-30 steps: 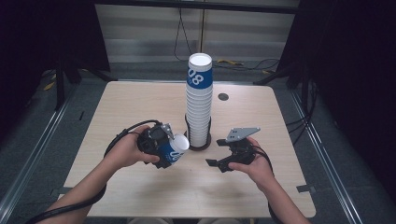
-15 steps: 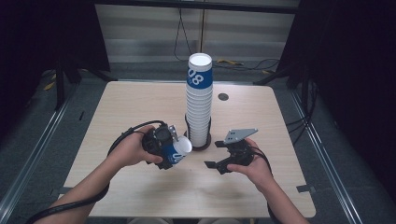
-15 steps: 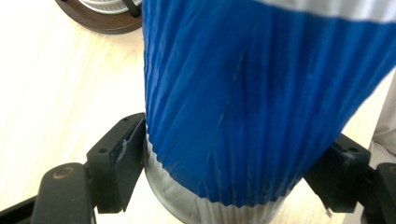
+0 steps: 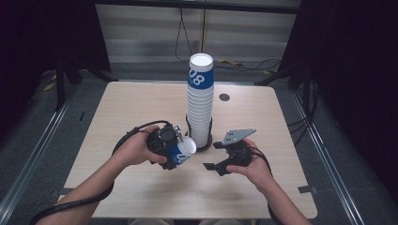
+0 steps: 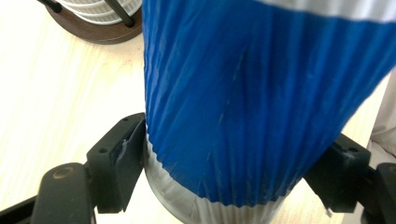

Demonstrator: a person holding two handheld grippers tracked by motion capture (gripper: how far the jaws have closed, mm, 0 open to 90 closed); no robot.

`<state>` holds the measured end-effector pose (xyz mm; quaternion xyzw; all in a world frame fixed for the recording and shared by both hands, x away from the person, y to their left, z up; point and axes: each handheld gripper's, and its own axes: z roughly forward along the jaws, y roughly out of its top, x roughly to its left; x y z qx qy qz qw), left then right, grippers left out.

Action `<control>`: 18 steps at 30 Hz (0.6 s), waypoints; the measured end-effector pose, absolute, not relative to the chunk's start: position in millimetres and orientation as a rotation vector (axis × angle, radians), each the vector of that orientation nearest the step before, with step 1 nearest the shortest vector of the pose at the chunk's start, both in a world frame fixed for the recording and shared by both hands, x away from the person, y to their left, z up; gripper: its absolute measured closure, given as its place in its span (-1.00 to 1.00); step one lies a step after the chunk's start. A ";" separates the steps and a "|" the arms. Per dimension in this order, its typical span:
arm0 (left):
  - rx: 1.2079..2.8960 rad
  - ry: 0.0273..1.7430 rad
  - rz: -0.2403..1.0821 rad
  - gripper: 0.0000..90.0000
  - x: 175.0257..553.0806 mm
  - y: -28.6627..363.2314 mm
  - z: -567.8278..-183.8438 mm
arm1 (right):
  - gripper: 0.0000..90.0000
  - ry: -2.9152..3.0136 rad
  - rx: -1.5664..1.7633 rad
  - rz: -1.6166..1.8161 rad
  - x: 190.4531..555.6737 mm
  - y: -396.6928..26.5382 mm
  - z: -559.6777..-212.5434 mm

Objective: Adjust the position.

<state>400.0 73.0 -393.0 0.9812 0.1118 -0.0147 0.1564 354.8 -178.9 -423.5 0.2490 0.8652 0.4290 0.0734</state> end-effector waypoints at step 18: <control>2.820 0.291 -0.054 -0.52 401.3 59.2 -396.2 | -0.69 2.623 0.717 1.313 356.4 -170.3 -417.7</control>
